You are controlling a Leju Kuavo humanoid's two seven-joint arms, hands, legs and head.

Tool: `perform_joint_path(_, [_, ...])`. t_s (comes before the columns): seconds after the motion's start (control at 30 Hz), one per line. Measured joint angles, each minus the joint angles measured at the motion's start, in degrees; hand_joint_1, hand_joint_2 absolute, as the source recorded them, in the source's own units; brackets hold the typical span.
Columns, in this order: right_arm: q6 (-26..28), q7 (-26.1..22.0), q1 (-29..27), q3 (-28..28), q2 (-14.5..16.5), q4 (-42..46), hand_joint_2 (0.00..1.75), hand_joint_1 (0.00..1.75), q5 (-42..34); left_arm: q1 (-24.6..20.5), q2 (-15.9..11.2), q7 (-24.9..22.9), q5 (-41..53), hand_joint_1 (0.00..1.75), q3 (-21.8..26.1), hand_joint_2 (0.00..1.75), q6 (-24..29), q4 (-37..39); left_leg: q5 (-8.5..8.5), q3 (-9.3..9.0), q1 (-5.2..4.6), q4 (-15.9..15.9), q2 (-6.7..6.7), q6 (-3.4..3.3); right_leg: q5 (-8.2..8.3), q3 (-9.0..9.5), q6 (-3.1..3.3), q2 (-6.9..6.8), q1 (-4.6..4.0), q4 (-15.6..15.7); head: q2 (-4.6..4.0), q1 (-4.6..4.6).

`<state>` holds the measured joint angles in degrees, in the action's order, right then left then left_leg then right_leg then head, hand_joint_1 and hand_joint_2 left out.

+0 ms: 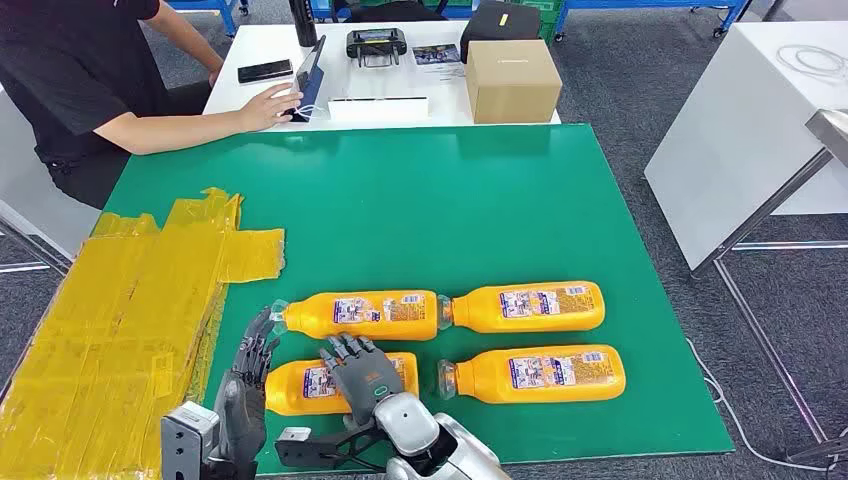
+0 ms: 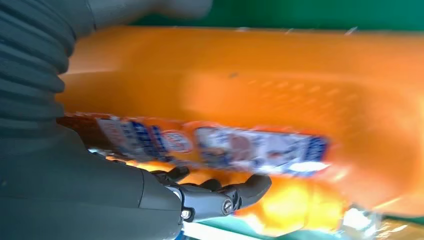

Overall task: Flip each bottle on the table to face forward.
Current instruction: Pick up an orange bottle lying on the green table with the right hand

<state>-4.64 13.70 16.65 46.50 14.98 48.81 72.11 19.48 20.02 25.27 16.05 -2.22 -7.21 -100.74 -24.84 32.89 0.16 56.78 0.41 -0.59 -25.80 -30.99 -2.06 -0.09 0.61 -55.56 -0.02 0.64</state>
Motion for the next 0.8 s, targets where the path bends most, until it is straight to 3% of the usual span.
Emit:
perform_joint_path(0.3, [-0.84,-0.69,2.05,0.94,0.57,-3.33,1.75,1.75,-2.16,-0.01,0.00,0.15,-1.82,0.00,0.09,0.00,1.50,0.02,0.02,-0.37,0.00,0.00,0.02,0.00,0.03,0.33,-0.01,0.01,0.00,0.00,0.00,-0.01])
perform_joint_path(0.5, [-0.97,-1.04,2.92,1.03,0.62,-4.37,1.75,1.75,-5.61,0.01,0.00,1.55,-14.90,0.00,1.40,0.00,11.43,-1.59,-0.01,-0.51,0.00,0.00,0.03,-0.01,0.01,0.50,-0.01,0.00,0.00,0.00,0.00,-0.01])
perform_joint_path(0.63, [-0.03,-1.01,3.45,0.97,0.87,-5.54,1.75,1.75,-7.86,0.20,-0.02,2.47,-19.81,0.00,3.15,1.75,18.66,-4.21,-0.16,-0.77,0.01,0.00,0.01,0.02,-0.21,0.75,0.04,0.00,0.00,0.01,0.00,-0.02])
perform_joint_path(0.8, [2.71,-2.15,2.95,-1.26,1.25,-5.62,1.75,1.75,-14.40,0.33,-0.02,2.85,-22.39,0.00,4.20,1.75,28.46,-6.52,-0.22,-1.09,0.01,-0.01,0.01,0.04,-0.26,1.04,0.09,0.01,0.00,0.01,0.00,-0.03])
